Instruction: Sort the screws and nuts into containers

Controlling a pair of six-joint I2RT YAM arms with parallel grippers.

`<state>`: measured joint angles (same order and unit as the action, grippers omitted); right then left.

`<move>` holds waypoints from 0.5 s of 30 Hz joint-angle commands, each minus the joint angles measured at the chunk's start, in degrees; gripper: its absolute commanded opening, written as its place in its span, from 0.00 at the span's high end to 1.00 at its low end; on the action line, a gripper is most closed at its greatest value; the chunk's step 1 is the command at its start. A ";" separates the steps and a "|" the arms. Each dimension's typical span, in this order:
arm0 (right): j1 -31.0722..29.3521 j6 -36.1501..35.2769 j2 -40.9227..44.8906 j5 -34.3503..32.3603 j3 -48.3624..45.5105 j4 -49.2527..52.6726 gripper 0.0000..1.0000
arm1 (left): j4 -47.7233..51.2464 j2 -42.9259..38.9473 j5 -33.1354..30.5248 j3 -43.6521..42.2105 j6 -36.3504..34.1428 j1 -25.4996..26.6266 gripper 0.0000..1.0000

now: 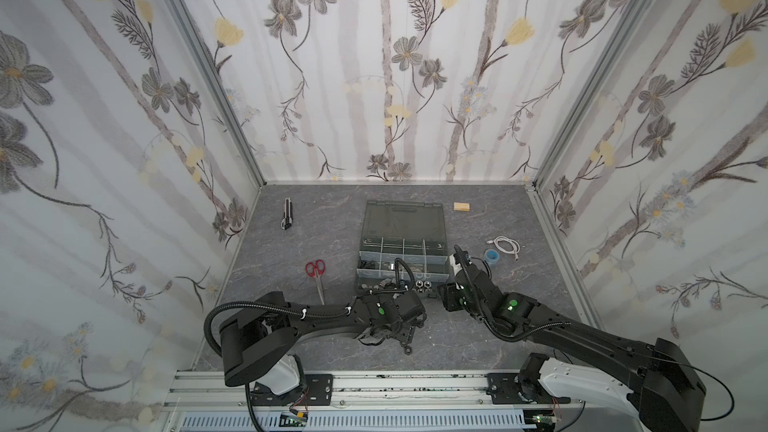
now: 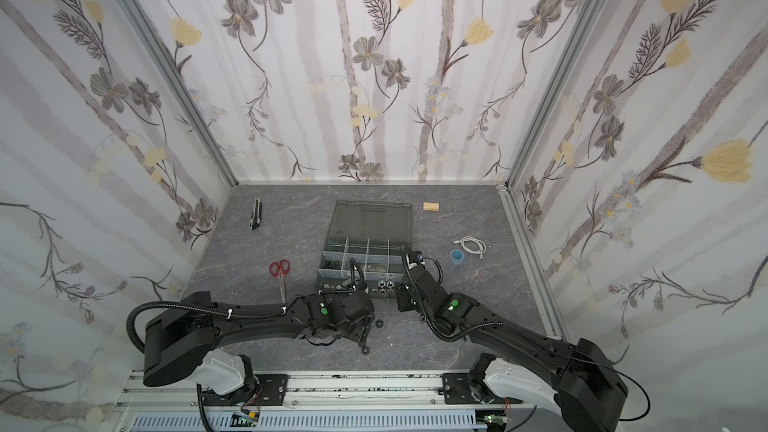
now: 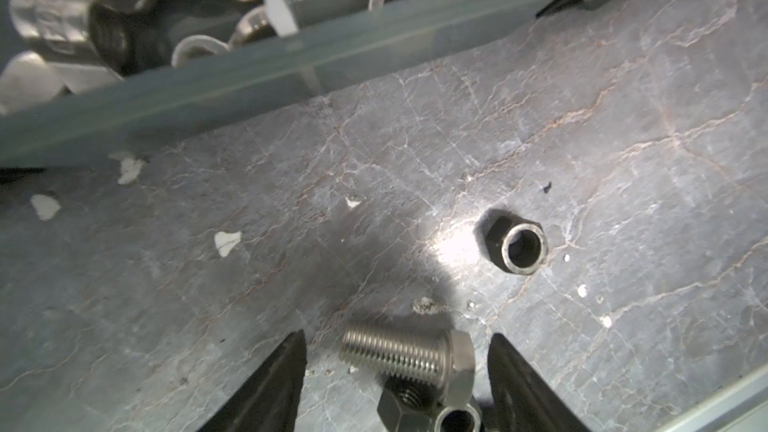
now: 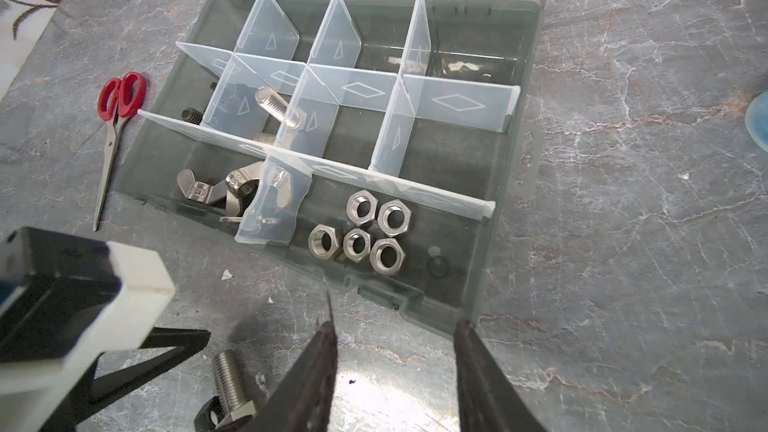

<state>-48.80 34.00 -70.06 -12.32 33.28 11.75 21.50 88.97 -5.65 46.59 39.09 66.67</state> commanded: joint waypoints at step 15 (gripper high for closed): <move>0.02 0.58 1.51 -0.54 -1.64 -2.83 0.53 | 1.88 2.96 0.55 1.49 -0.95 0.60 0.39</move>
<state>-48.77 34.04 -68.79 -12.34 31.92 10.48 22.57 91.90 -4.89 47.97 38.50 67.20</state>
